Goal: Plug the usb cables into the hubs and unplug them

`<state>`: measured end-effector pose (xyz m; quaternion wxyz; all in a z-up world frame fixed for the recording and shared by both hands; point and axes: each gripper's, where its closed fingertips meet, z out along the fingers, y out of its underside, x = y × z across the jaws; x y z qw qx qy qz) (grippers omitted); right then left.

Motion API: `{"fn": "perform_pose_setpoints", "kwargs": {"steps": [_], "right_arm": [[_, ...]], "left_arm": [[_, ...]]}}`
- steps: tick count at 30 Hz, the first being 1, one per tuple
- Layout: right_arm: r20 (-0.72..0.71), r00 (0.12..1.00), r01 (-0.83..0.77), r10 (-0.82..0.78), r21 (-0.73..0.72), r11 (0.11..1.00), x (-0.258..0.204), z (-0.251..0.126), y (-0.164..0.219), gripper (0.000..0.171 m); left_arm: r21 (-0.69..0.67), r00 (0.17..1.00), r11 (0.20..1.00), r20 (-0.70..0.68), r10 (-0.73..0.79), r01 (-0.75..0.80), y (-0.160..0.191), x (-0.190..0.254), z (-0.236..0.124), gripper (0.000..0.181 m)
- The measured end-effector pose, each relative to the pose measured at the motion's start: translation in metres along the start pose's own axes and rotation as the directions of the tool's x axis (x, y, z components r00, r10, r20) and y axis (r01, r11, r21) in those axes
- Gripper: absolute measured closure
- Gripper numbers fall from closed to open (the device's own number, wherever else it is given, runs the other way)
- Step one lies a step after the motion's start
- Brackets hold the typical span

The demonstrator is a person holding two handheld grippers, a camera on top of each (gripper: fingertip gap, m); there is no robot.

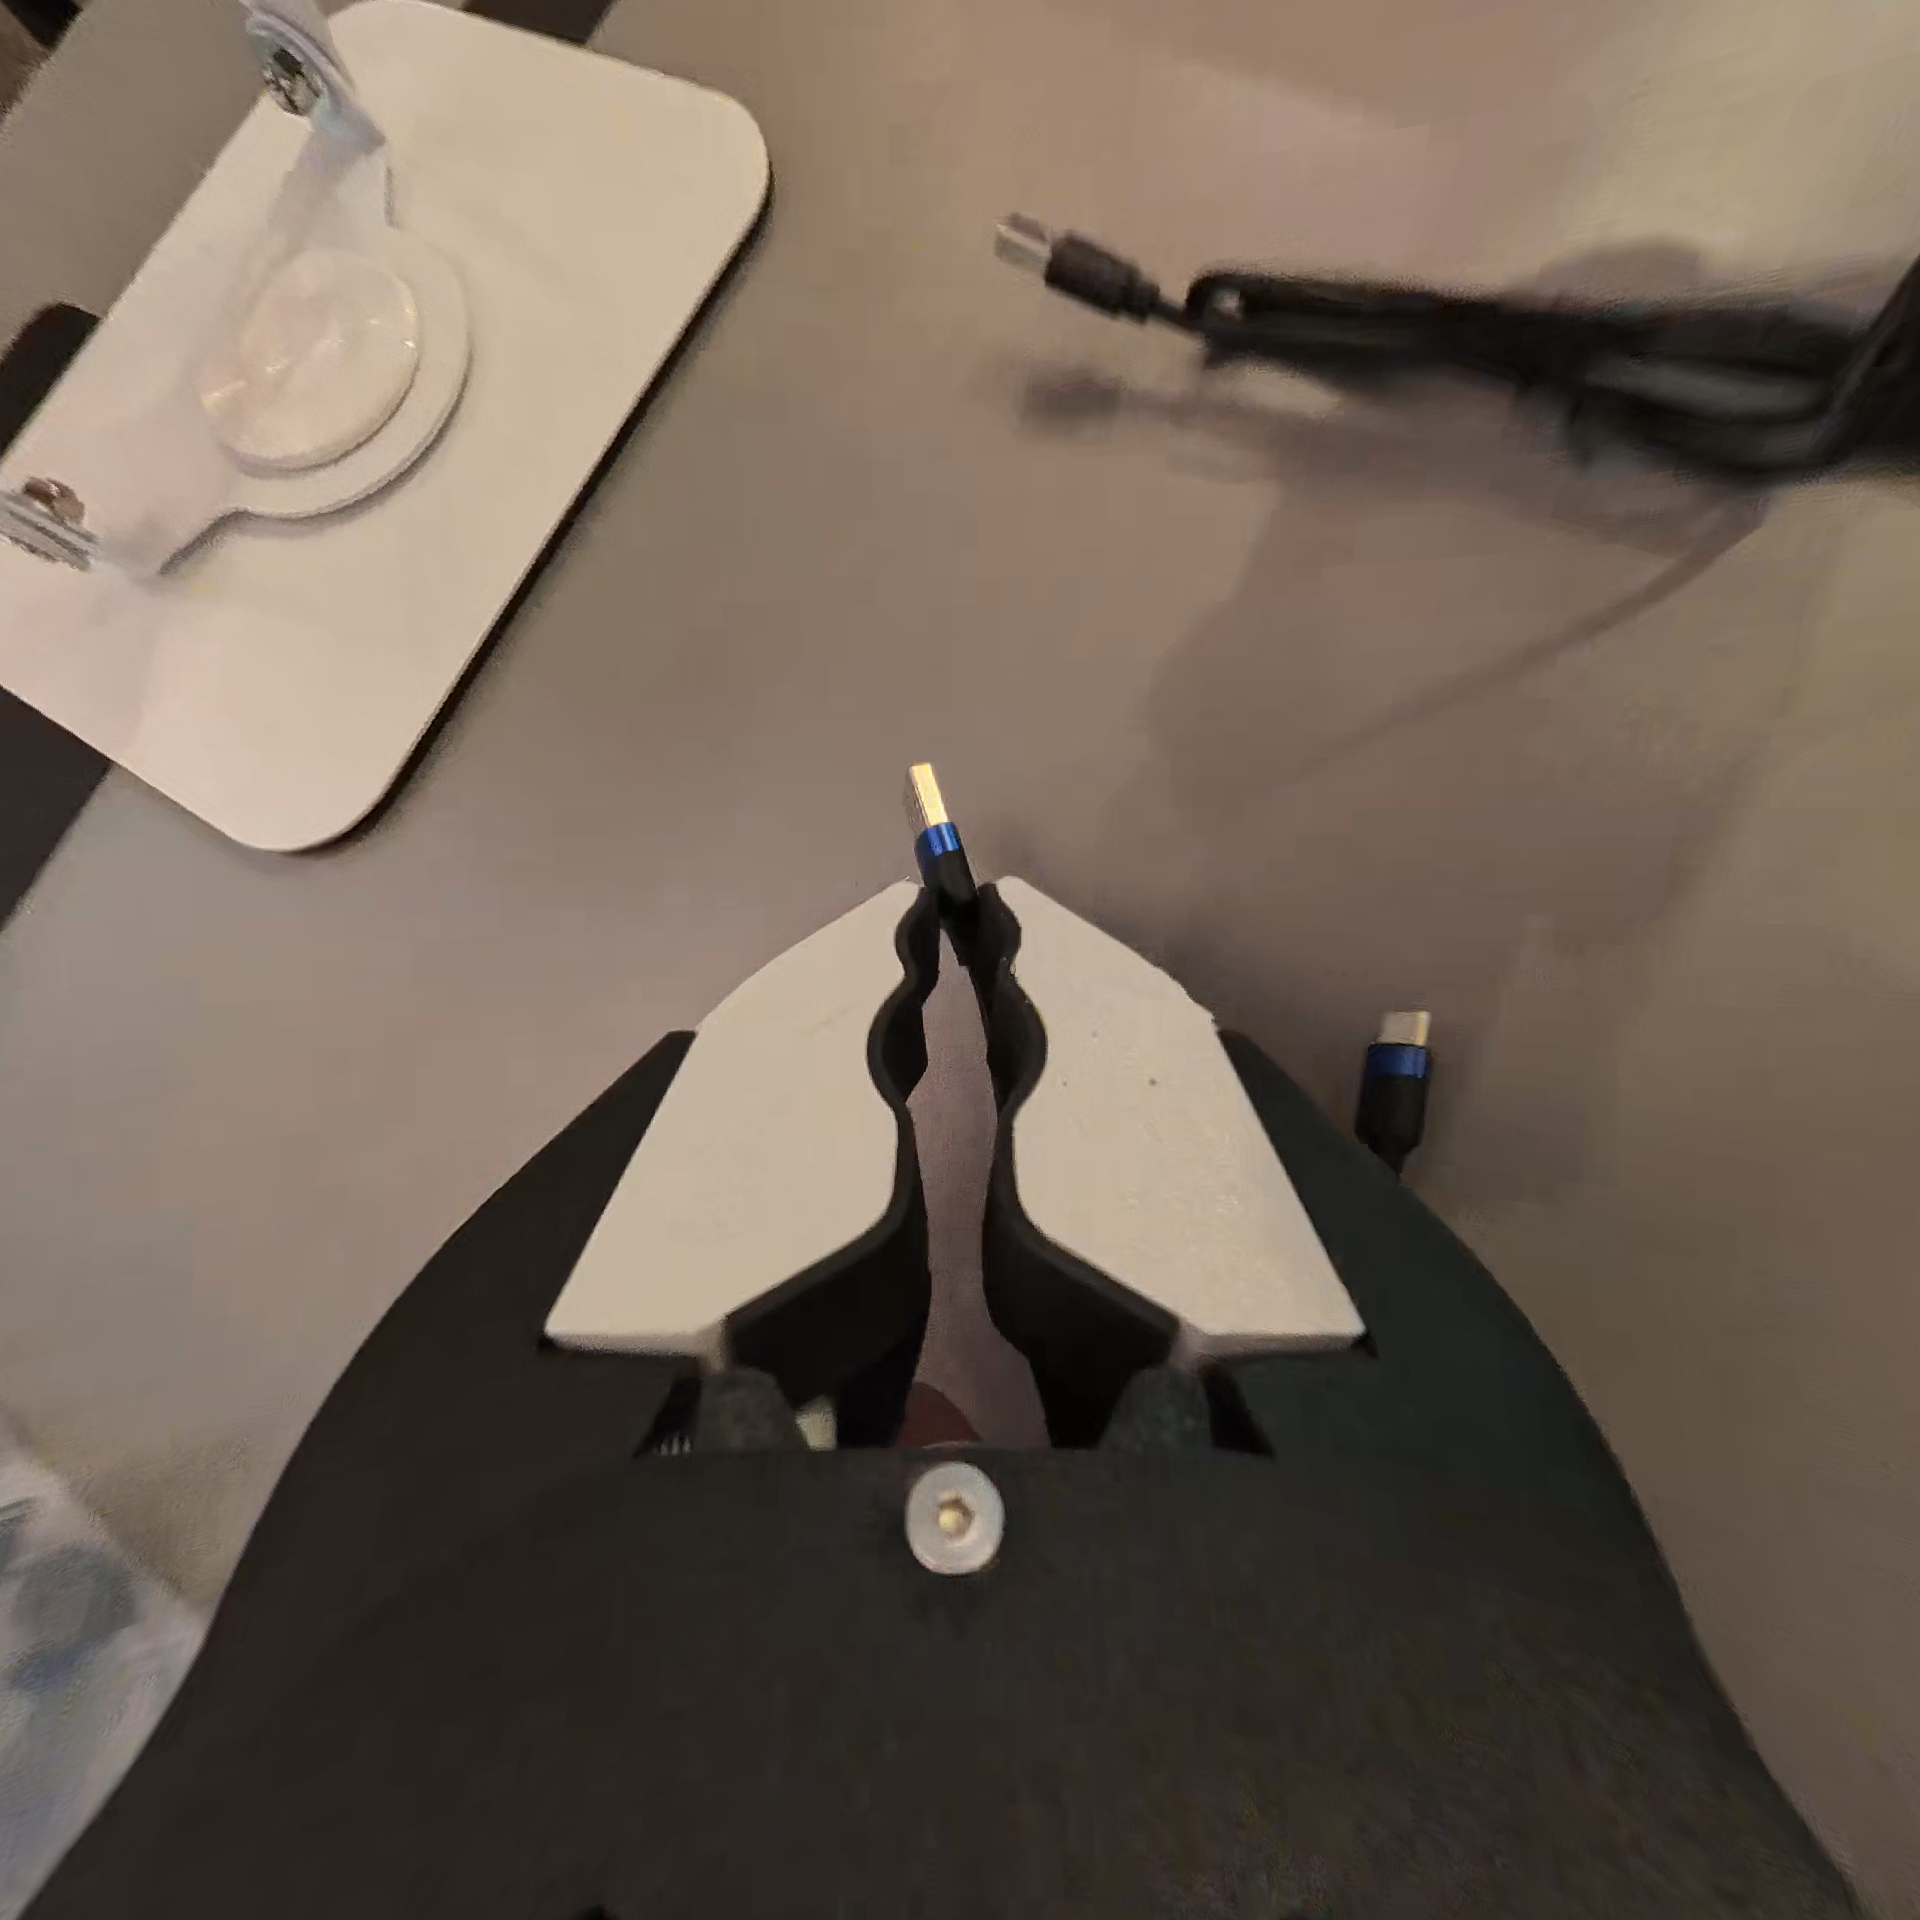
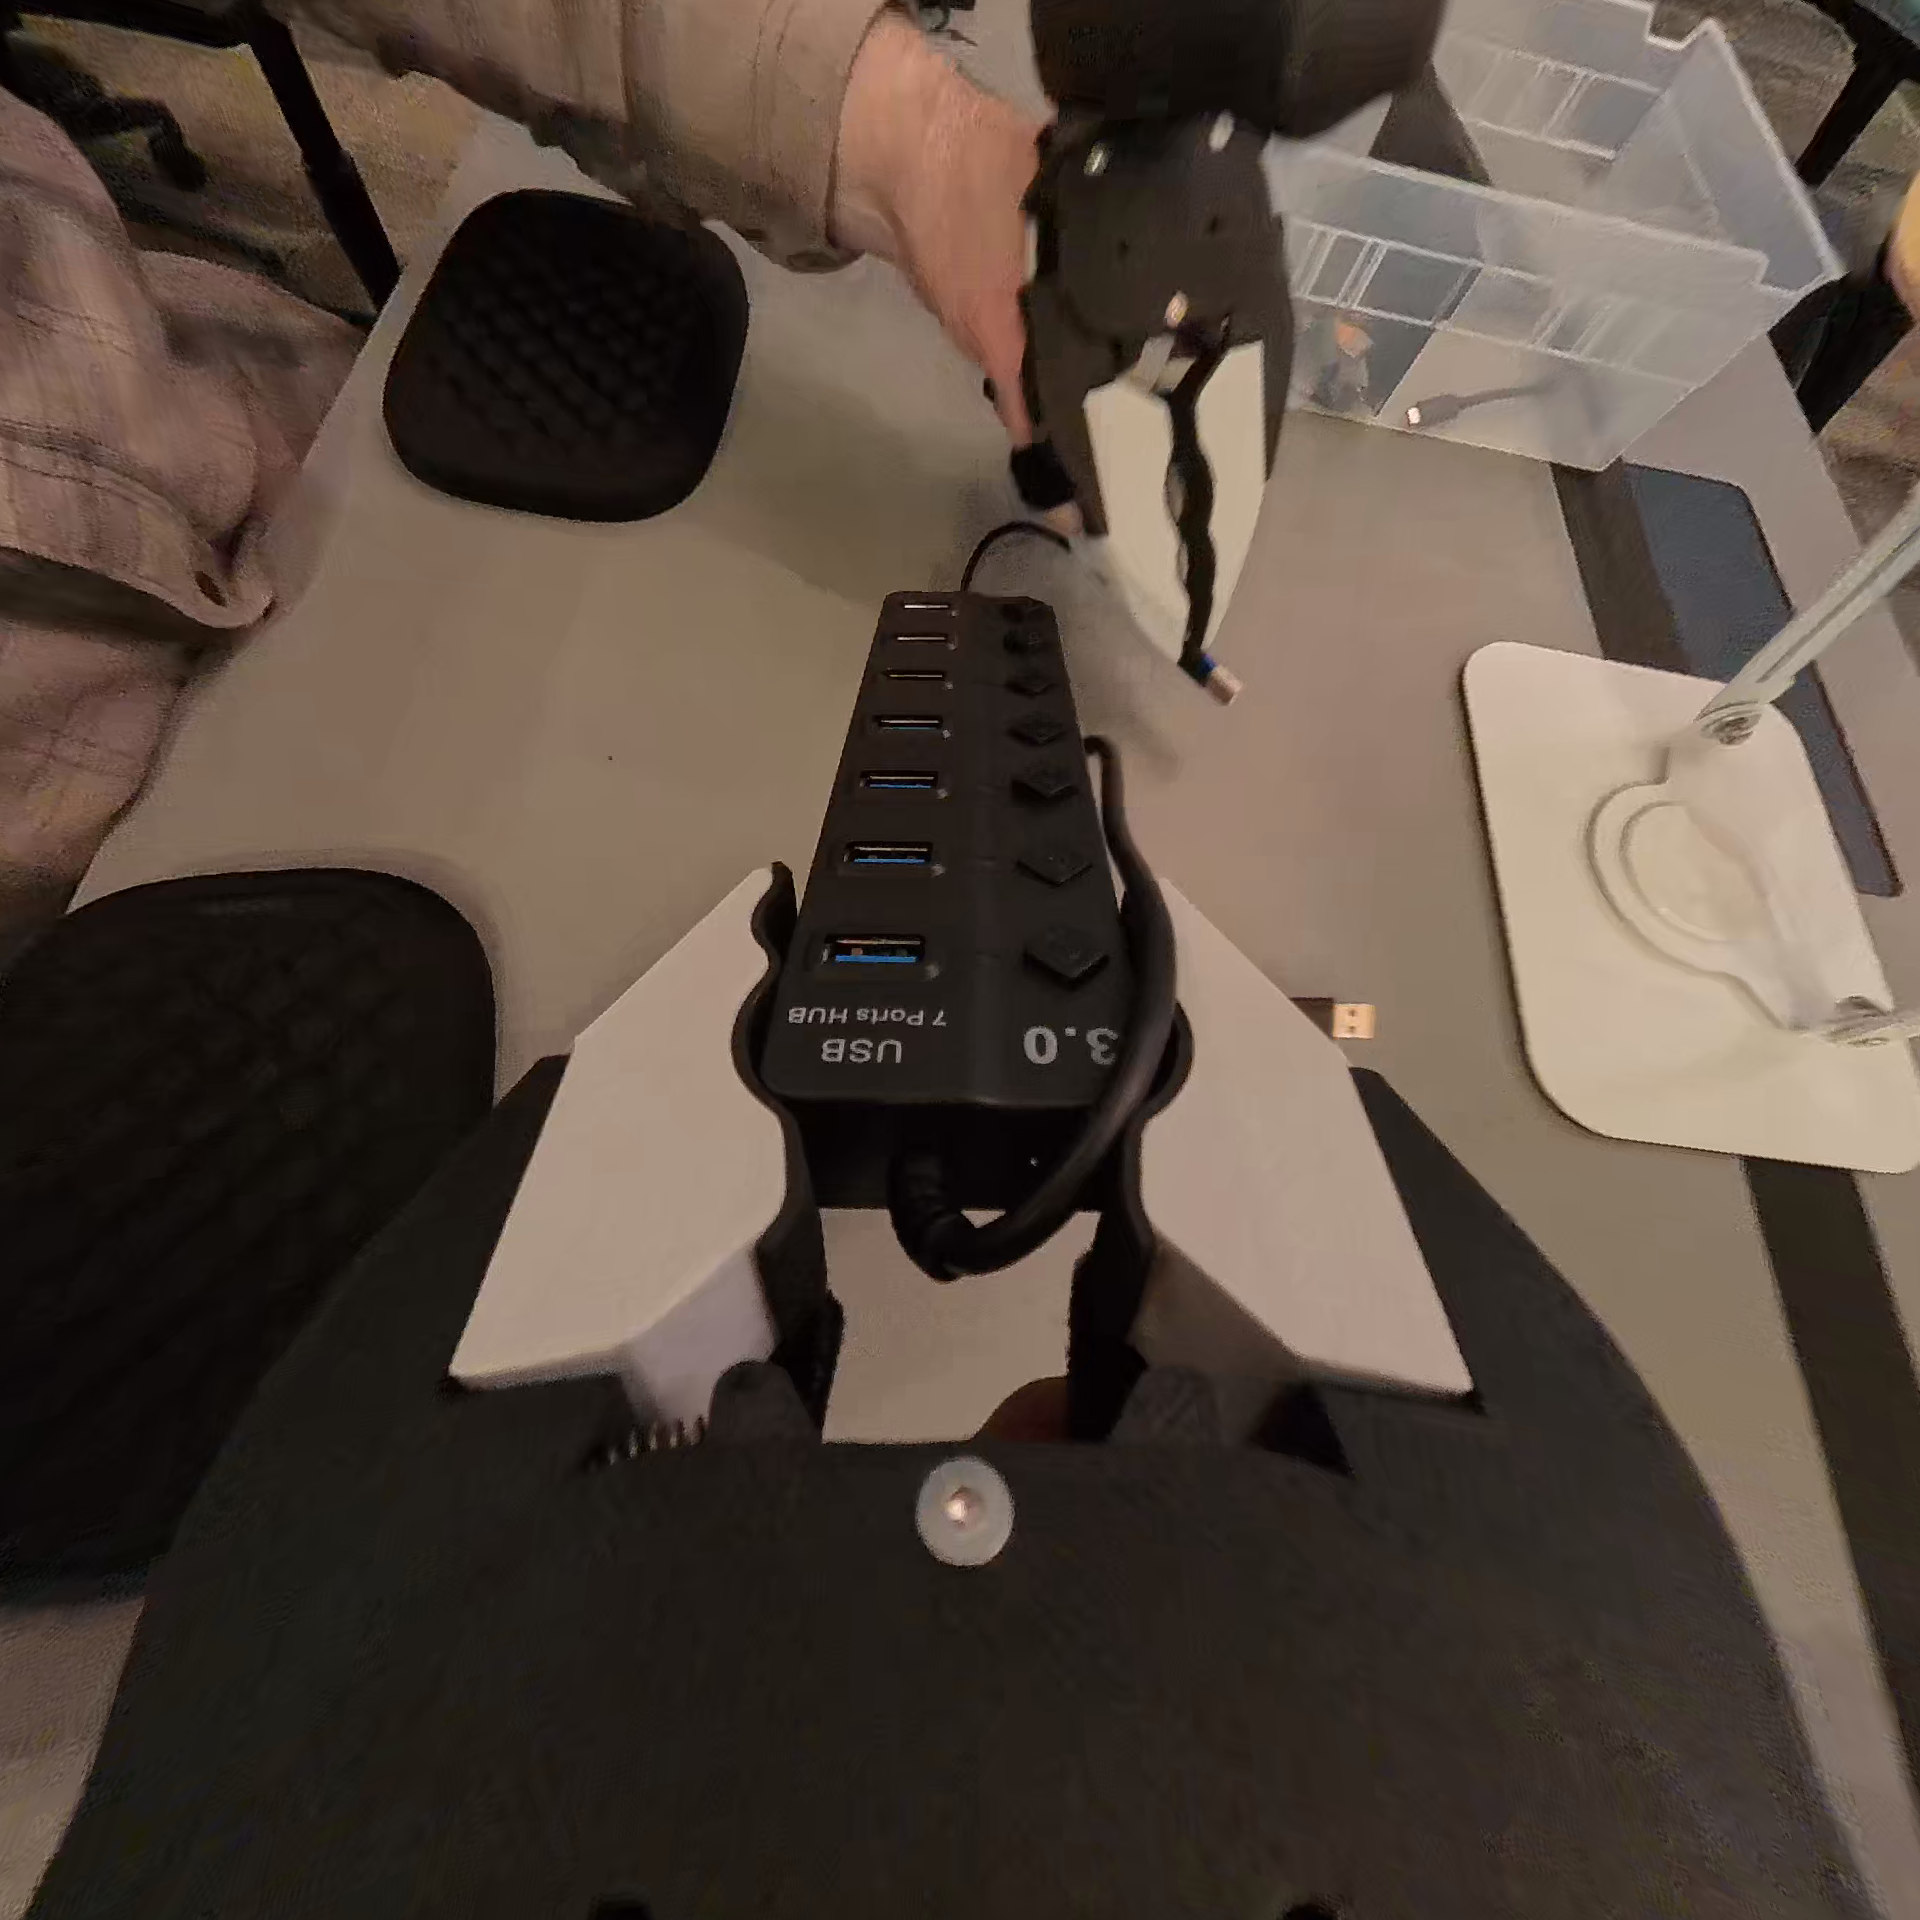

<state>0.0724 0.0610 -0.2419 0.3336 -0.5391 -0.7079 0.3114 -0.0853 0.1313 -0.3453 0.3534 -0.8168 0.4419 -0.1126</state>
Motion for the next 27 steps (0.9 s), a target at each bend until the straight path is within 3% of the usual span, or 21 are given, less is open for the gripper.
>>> {"fn": "perform_pose_setpoints", "kwargs": {"steps": [7, 13, 23, 27], "right_arm": [[-0.092, 0.995, -0.036, 0.043, 0.080, 0.996, -0.006, 0.038, 0.035, 0.109], [-0.138, 0.988, -0.066, 0.075, 0.065, 0.996, -0.002, 0.063, 0.067, 0.109], [-0.122, 0.986, -0.113, 0.112, -0.002, 0.994, -0.001, 0.065, 0.085, 0.107], [-0.124, 0.984, -0.135, 0.127, -0.054, 0.989, -0.004, 0.059, 0.094, 0.095]], "left_arm": [[0.172, 0.949, 0.960, -0.263, -0.173, 0.223, -0.031, 0.001, -0.040, 0.175], [0.218, 0.886, 0.938, -0.438, -0.153, 0.270, -0.053, 0.026, -0.061, 0.174], [0.102, 0.826, 0.980, -0.556, -0.088, 0.173, -0.061, 0.087, -0.032, 0.174], [0.036, 0.817, 0.989, -0.568, -0.100, 0.146, -0.055, 0.096, -0.011, 0.174]]}}
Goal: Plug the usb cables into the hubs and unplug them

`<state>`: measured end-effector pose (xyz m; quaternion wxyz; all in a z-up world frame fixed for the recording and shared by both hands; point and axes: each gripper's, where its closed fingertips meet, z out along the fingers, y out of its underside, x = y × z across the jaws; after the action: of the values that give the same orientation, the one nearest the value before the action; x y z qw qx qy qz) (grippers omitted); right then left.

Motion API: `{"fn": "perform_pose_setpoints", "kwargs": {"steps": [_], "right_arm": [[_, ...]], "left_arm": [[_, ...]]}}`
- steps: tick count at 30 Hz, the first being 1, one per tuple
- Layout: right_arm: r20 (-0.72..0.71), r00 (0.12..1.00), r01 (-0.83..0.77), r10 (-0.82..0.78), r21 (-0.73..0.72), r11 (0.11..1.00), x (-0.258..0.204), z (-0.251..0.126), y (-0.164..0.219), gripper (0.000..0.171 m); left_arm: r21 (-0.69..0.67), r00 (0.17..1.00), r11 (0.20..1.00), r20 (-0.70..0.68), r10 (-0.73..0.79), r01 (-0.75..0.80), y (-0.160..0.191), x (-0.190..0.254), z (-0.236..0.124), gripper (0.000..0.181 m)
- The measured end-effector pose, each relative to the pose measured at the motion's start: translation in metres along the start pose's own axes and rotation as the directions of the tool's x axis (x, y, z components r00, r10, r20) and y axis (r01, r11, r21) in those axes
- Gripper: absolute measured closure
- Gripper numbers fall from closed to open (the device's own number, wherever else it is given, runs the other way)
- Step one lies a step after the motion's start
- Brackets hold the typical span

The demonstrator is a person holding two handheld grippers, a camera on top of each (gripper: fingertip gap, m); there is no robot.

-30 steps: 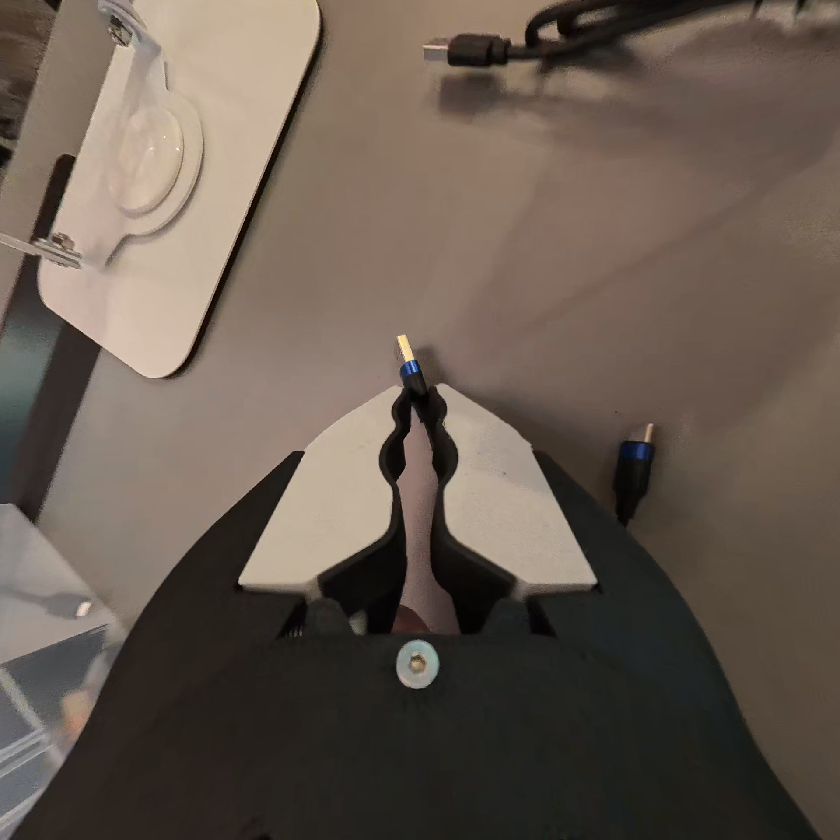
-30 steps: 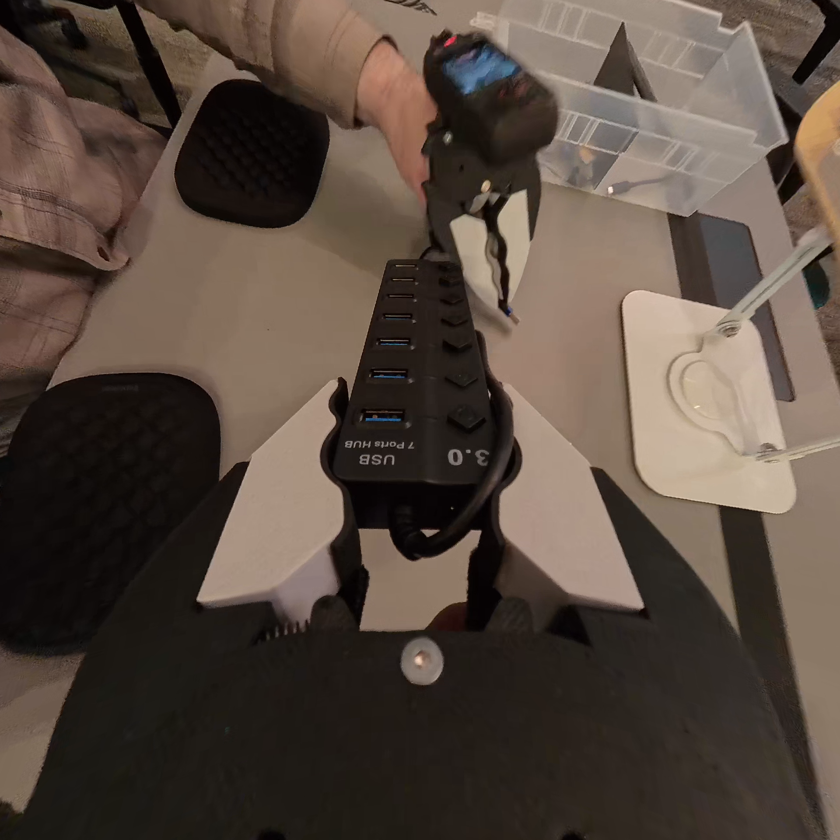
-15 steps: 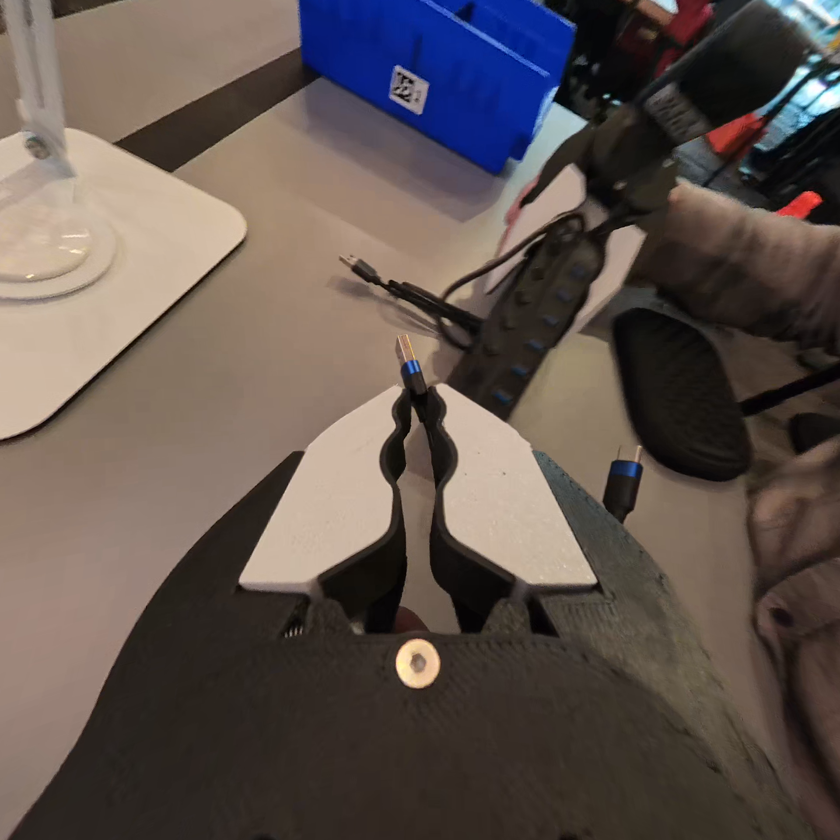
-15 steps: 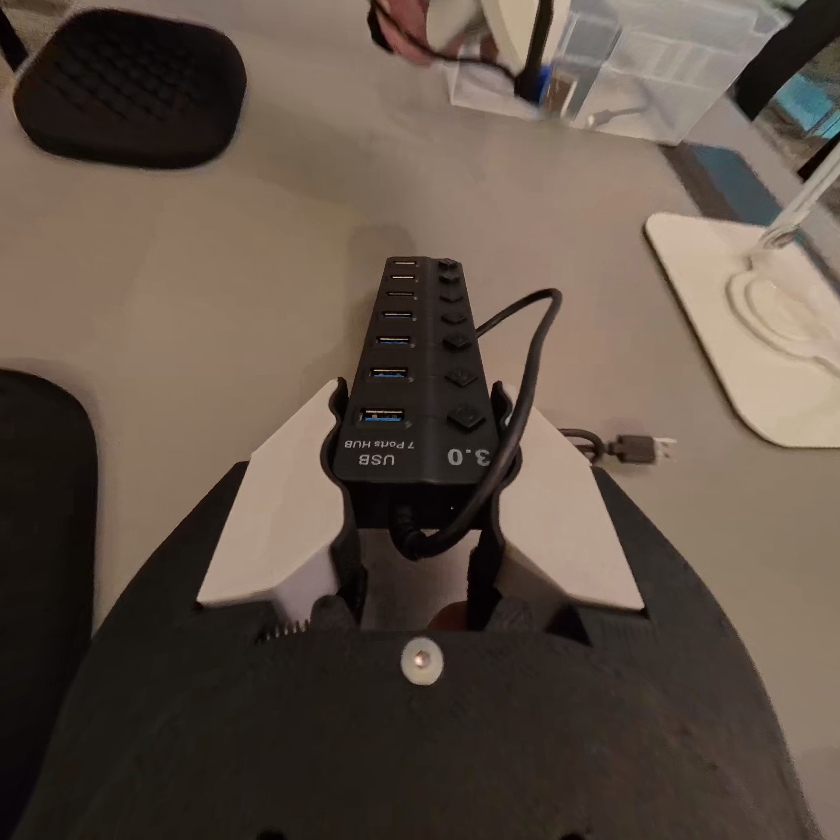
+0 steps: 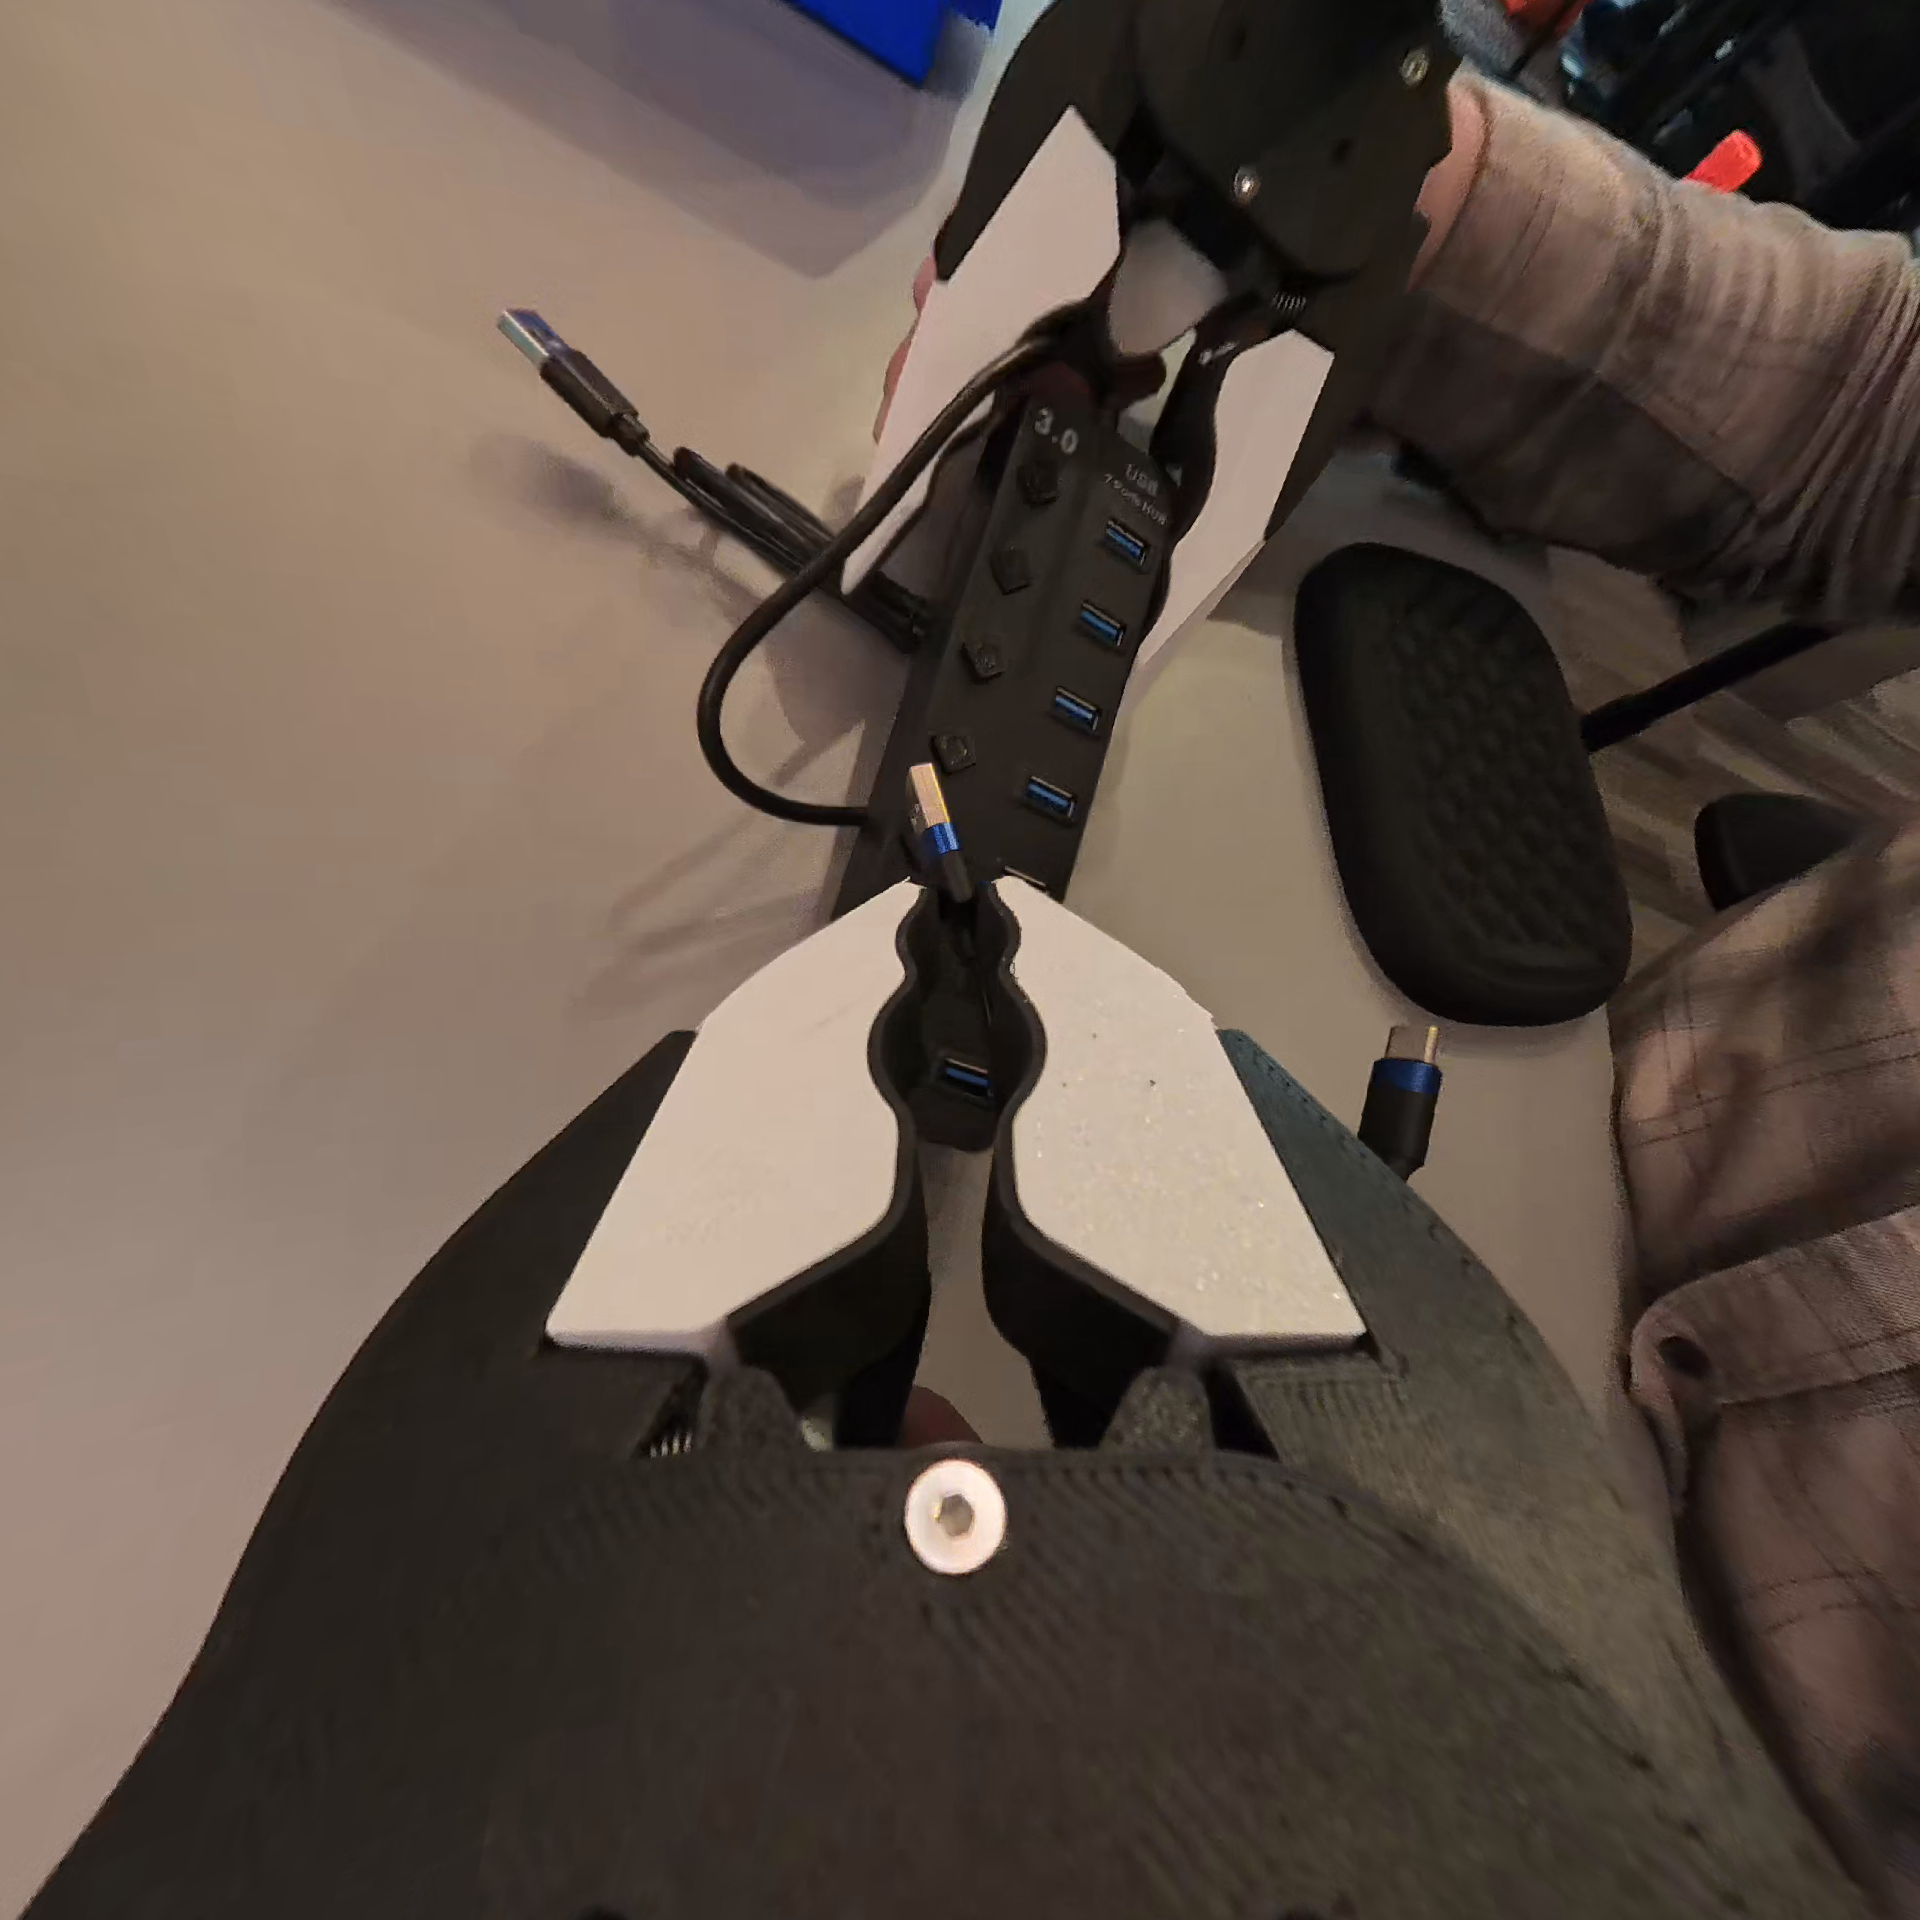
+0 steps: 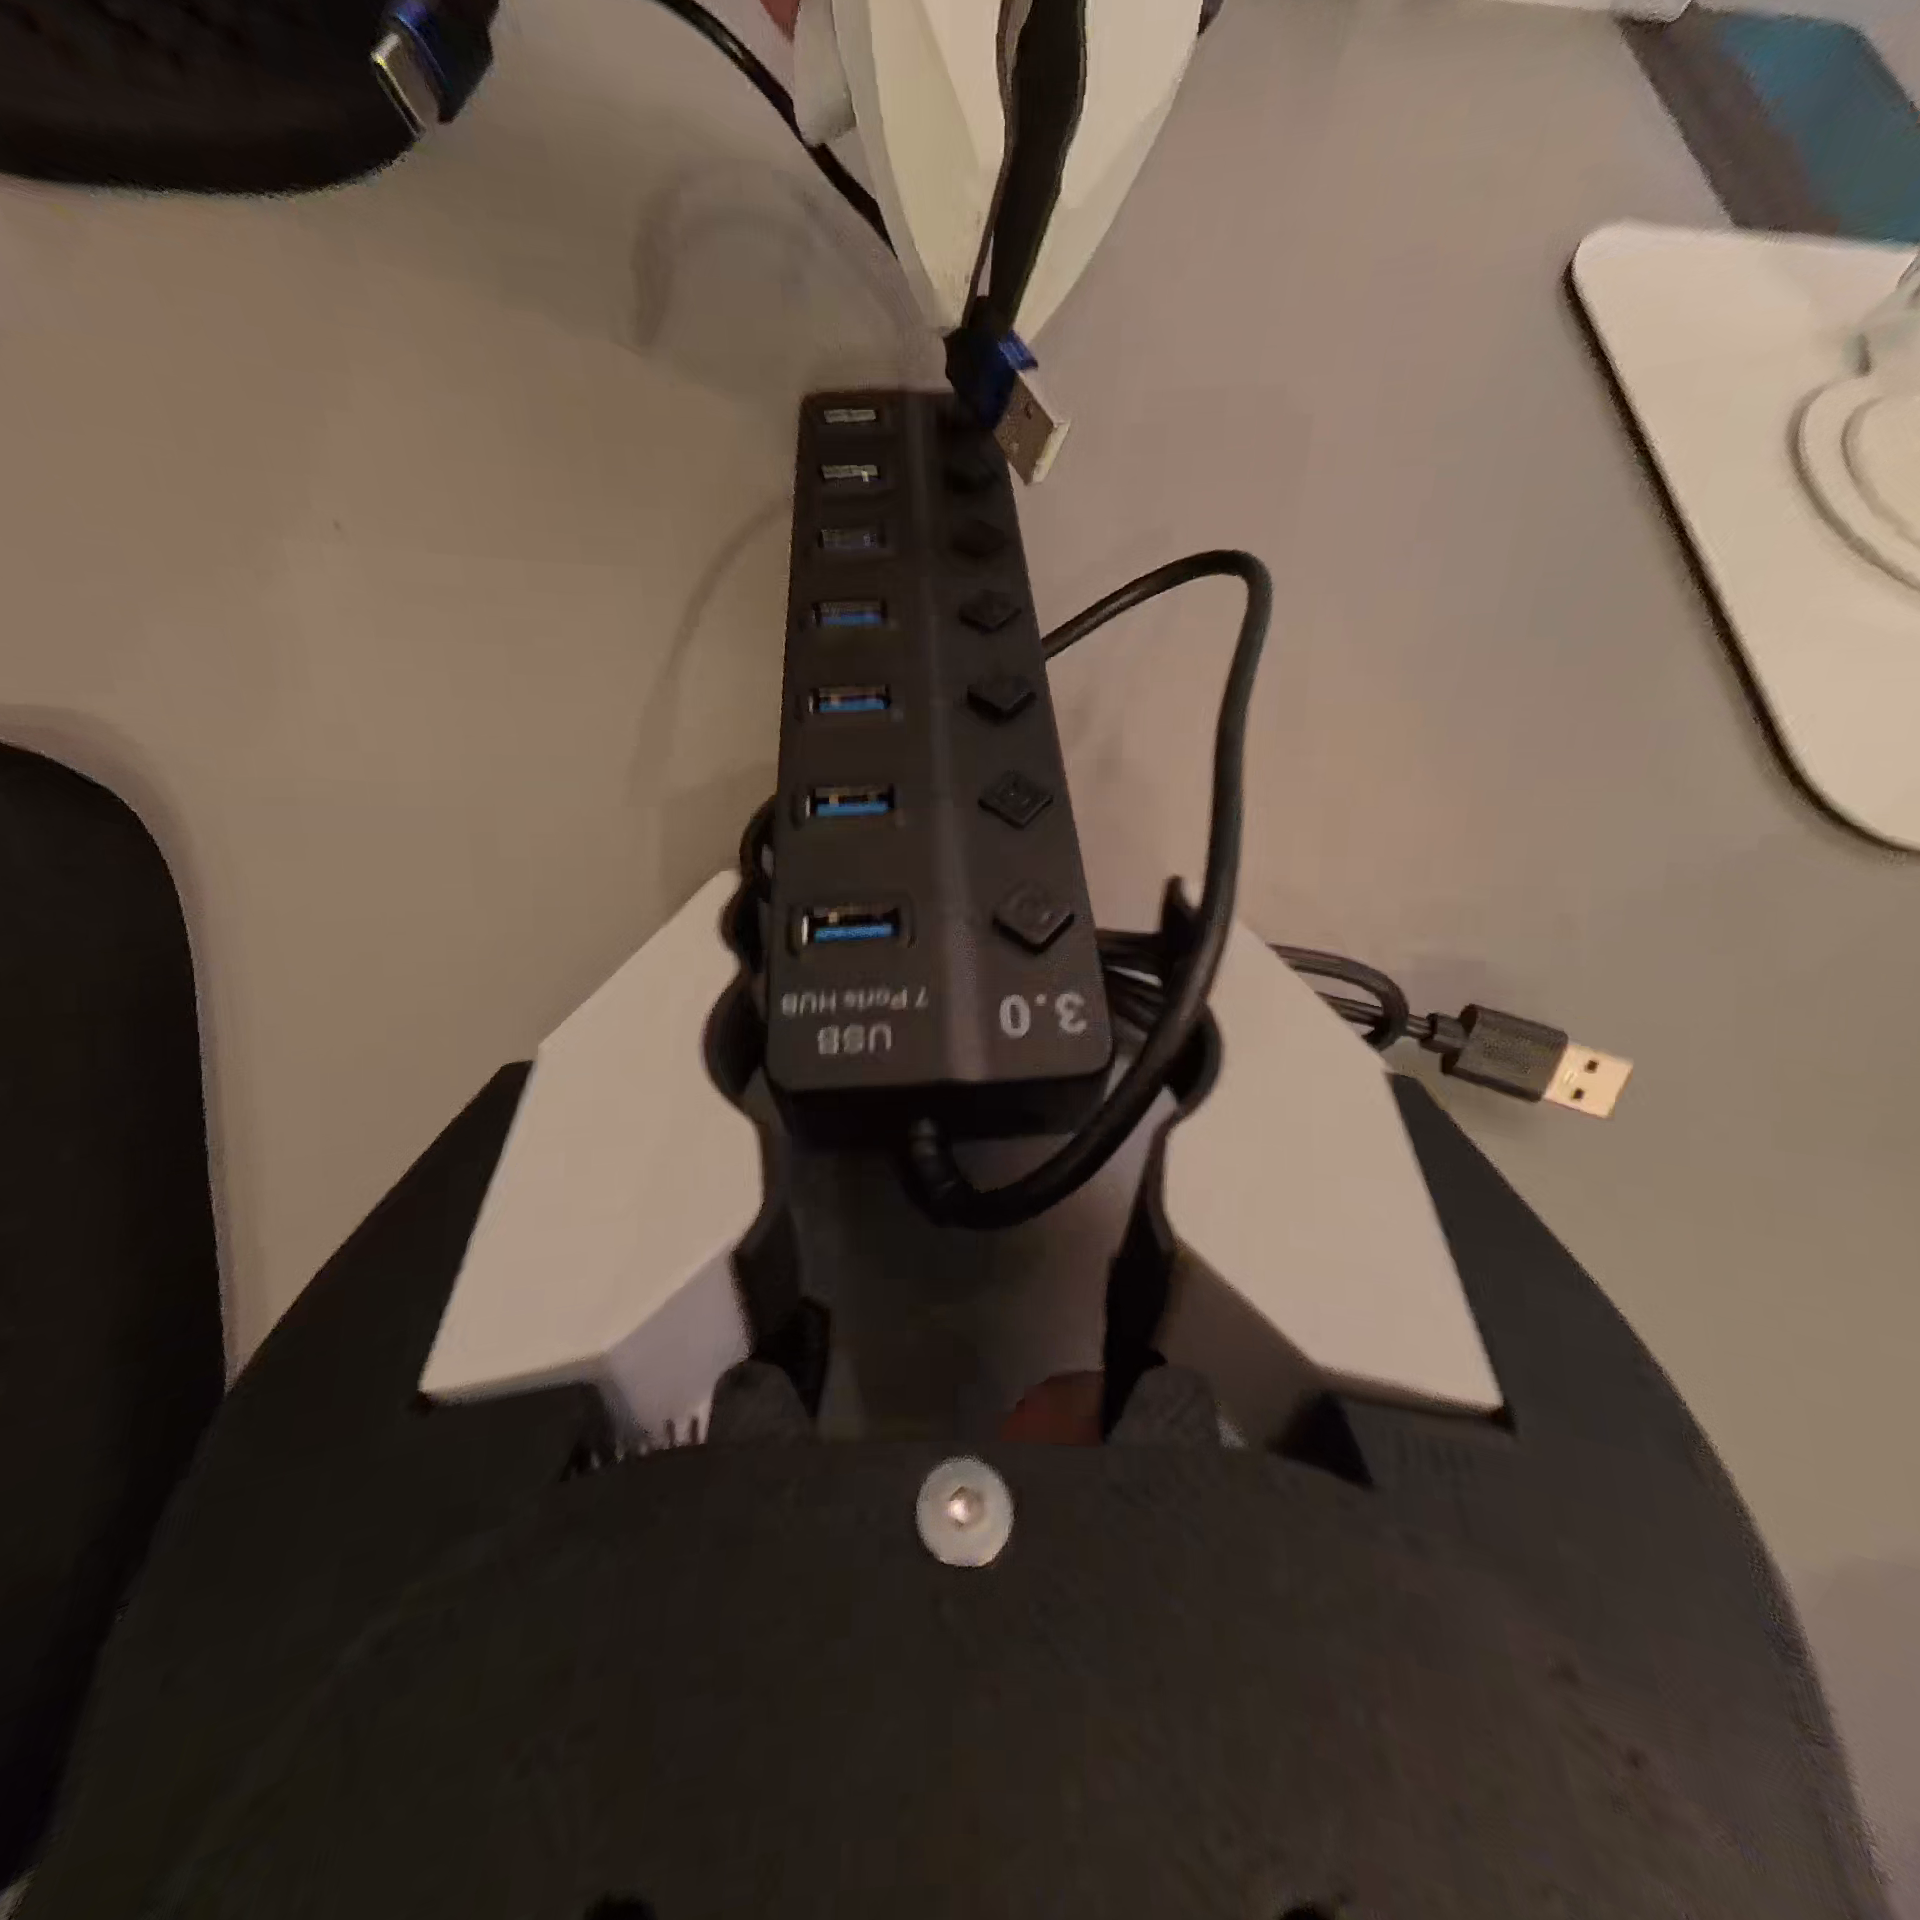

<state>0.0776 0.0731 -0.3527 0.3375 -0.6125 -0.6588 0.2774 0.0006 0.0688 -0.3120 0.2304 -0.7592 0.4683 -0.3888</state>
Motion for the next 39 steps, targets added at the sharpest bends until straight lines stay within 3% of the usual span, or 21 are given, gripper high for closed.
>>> {"fn": "perform_pose_setpoints", "kwargs": {"steps": [1, 8, 14, 16, 18, 21, 25, 30, 33, 39], "right_arm": [[-0.004, 1.000, -0.005, 0.005, -0.033, 0.999, 0.000, -0.001, 0.007, 0.085], [-0.023, 0.999, 0.020, -0.024, -0.173, 0.985, -0.005, -0.039, 0.031, 0.090], [-0.183, 0.974, 0.058, -0.131, -0.357, 0.932, 0.009, -0.092, 0.058, 0.110], [-0.278, 0.937, 0.102, -0.210, -0.359, 0.928, 0.018, -0.115, 0.042, 0.124], [-0.353, 0.881, 0.242, -0.314, -0.234, 0.942, 0.014, -0.124, -0.009, 0.138], [-0.363, 0.808, 0.464, -0.464, -0.094, 0.881, -0.012, -0.106, -0.080, 0.140], [-0.314, 0.735, 0.628, -0.601, -0.017, 0.778, -0.036, -0.071, -0.122, 0.142], [-0.244, 0.689, 0.703, -0.682, -0.004, 0.711, -0.047, -0.045, -0.132, 0.148], [-0.231, 0.696, 0.702, -0.680, 0.020, 0.711, -0.049, -0.043, -0.135, 0.156], [-0.191, 0.742, 0.663, -0.643, 0.064, 0.746, -0.053, -0.043, -0.134, 0.158]], "left_arm": [[-0.018, 1.000, 1.000, -0.002, -0.001, 0.001, 0.003, -0.001, 0.004, 0.174], [-0.068, 1.000, 0.997, -0.013, -0.027, 0.026, 0.012, -0.007, 0.016, 0.174], [0.047, 0.992, 0.997, -0.109, -0.060, 0.066, -0.007, 0.003, 0.002, 0.174], [0.088, 0.979, 0.992, -0.190, -0.075, 0.093, -0.015, 0.016, -0.004, 0.175], [0.137, 0.962, 0.987, -0.268, -0.050, 0.089, -0.024, 0.031, -0.010, 0.175], [0.175, 0.932, 0.982, -0.364, 0.003, 0.065, -0.034, 0.055, -0.017, 0.174], [0.176, 0.882, 0.984, -0.467, 0.060, 0.026, -0.038, 0.079, -0.022, 0.174], [0.183, 0.821, 0.983, -0.564, 0.086, 0.023, -0.042, 0.098, -0.027, 0.174], [0.191, 0.802, 0.981, -0.589, 0.099, 0.019, -0.046, 0.102, -0.030, 0.174], [0.182, 0.780, 0.983, -0.618, 0.093, 0.027, -0.047, 0.104, -0.027, 0.174]]}}
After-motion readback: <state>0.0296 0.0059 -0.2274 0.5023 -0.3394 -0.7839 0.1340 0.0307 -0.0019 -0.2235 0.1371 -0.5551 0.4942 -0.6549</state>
